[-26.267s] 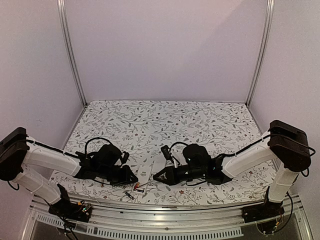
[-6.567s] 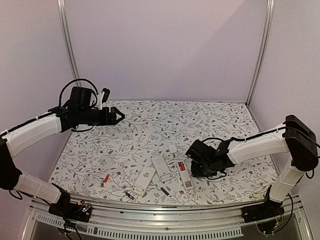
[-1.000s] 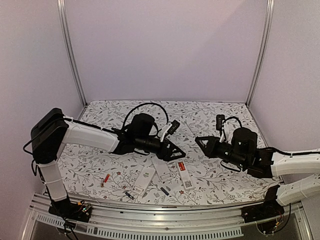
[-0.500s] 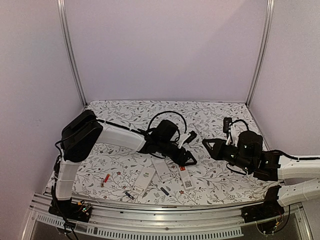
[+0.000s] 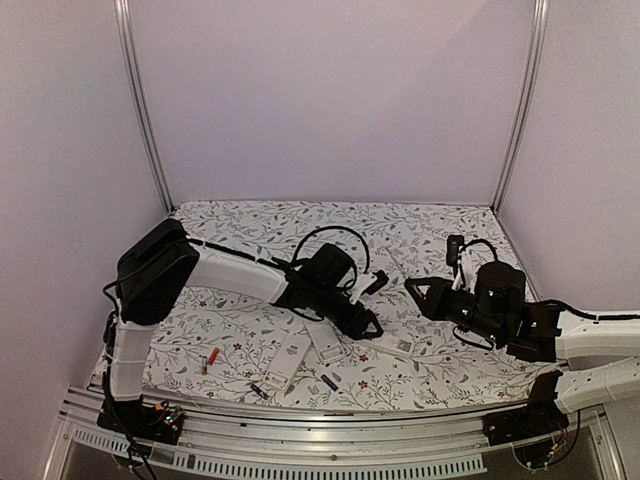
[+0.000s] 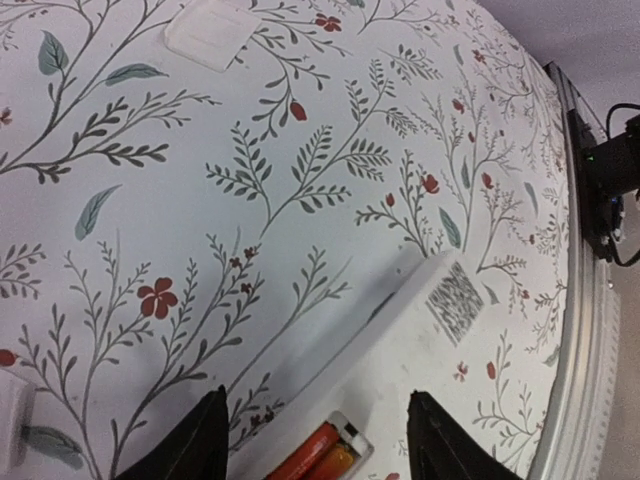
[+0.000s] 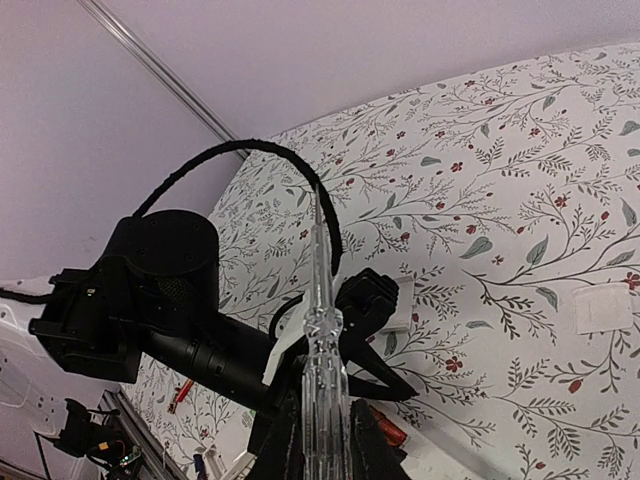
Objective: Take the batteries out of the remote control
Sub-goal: Adjust the remote control without the battery cover at the center of the board, then hold the remote control without the battery cover at the center of the board.
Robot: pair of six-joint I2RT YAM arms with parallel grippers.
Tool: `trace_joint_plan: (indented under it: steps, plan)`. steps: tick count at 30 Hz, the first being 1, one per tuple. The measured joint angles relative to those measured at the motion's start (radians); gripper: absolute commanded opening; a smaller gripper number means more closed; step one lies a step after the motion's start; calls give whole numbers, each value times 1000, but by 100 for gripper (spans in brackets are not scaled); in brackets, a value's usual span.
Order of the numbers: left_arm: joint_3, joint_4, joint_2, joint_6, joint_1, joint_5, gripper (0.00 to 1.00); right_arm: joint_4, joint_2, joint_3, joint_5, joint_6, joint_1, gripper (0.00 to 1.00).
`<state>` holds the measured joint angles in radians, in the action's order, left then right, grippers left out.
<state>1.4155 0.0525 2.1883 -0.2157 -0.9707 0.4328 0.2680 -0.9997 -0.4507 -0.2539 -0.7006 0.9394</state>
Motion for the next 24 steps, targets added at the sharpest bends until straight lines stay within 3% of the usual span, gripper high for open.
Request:
trace_joint_plan:
  steps: [10,24]
  plan:
    - [-170,13,-119,6,-14,-1,63,-42,0,-2,-1,-4,0,2]
    - [-286,-69,-192,79,-95,-196,59,-422,-60,-114,77,-46,0,1]
